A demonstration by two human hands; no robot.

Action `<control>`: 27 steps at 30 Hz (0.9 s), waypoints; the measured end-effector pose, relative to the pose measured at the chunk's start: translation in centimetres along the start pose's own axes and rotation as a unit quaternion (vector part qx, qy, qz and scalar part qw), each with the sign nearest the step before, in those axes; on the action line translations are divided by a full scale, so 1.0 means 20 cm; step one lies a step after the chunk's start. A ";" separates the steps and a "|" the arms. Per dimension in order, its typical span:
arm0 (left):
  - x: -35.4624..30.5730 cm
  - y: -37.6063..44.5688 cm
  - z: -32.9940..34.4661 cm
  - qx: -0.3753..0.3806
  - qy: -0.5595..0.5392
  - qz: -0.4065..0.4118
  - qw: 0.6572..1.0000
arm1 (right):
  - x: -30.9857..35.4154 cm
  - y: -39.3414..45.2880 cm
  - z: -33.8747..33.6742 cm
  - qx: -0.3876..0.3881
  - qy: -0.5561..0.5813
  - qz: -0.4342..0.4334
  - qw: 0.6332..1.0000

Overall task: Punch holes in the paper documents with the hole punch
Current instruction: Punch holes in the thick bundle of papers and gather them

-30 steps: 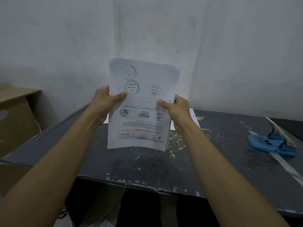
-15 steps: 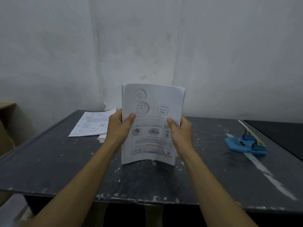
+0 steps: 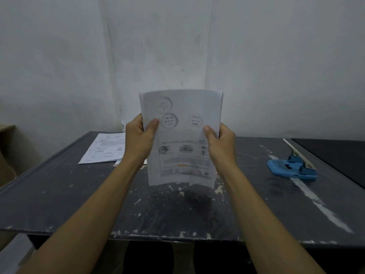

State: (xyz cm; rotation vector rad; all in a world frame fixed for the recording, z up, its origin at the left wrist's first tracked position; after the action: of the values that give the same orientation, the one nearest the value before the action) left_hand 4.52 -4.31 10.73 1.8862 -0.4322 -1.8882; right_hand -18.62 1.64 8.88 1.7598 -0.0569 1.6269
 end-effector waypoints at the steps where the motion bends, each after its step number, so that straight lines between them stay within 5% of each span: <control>1: -0.02 0.01 0.01 -0.001 -0.004 0.008 1.000 | 0.02 0.01 0.00 -0.003 0.004 -0.008 1.000; 7: 0.11 -0.12 0.07 -0.021 0.026 -0.021 0.999 | -0.19 -0.11 0.04 -0.029 -0.070 0.027 0.997; 14: -0.01 -0.10 0.11 -0.088 0.015 0.024 0.996 | -0.06 -0.07 0.09 -0.055 -0.069 -0.011 0.996; 21: 0.24 -0.21 0.11 -0.048 0.019 -0.049 0.997 | -0.28 -0.22 0.09 -0.029 -0.063 0.071 0.995; 27: 0.24 -0.11 0.03 0.069 -0.011 -0.087 0.994 | -0.23 -0.04 -0.06 0.014 -0.027 0.114 0.993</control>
State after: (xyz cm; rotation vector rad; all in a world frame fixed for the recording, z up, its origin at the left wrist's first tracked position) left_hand 3.91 -5.00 5.47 2.0526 -0.4277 -2.0401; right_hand -20.13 0.86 4.40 1.8744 -0.2714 1.7472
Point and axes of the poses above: each hand's wrist, its own y-axis towards the middle knuckle, its own z-axis out of the palm, x = y × z, the point moved 7 cm from there along y, towards the middle knuckle, and after that the axes turned 2 degrees about -z, right-handed, at the moved point
